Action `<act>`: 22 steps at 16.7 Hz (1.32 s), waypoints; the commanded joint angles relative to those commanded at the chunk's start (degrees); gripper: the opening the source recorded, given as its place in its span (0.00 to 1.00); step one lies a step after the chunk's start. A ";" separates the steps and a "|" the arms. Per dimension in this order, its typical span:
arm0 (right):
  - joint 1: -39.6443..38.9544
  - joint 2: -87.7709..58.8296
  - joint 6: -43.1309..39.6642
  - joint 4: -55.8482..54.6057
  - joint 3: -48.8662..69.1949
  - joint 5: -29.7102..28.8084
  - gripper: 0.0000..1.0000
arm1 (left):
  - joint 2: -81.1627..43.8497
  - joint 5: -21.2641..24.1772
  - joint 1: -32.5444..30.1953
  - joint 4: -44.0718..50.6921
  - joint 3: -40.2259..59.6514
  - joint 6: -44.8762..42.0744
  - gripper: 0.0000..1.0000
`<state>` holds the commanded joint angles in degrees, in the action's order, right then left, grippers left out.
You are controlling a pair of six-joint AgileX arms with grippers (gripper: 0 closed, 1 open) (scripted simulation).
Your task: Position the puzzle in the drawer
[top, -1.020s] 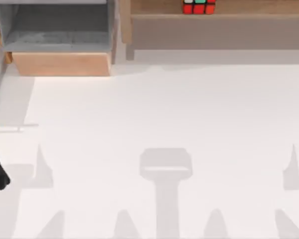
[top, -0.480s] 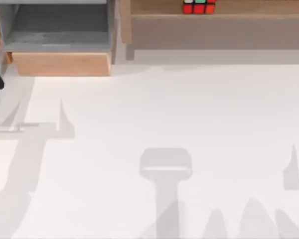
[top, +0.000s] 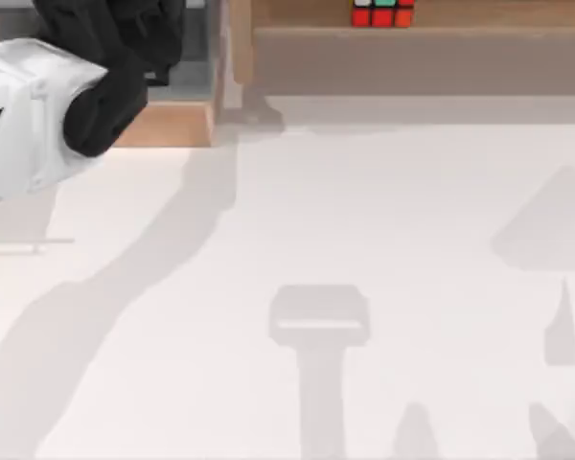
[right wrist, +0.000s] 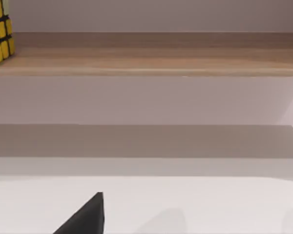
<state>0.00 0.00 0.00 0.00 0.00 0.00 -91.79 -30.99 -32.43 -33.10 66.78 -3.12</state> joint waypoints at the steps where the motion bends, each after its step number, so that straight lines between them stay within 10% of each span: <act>1: 0.00 0.00 0.00 0.00 0.00 0.00 1.00 | -6.84 -1.96 -2.21 -1.89 4.24 0.08 1.00; 10: 0.00 0.00 0.00 0.00 0.00 0.00 1.00 | -43.02 -13.58 -14.91 -10.69 25.27 2.03 1.00; 22: 0.00 0.00 0.00 0.00 0.00 0.00 1.00 | -48.56 -12.29 -13.61 -7.41 33.64 2.32 1.00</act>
<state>0.00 0.00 0.00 0.00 0.00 0.00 -140.35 -43.28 -46.04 -40.51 100.42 -0.80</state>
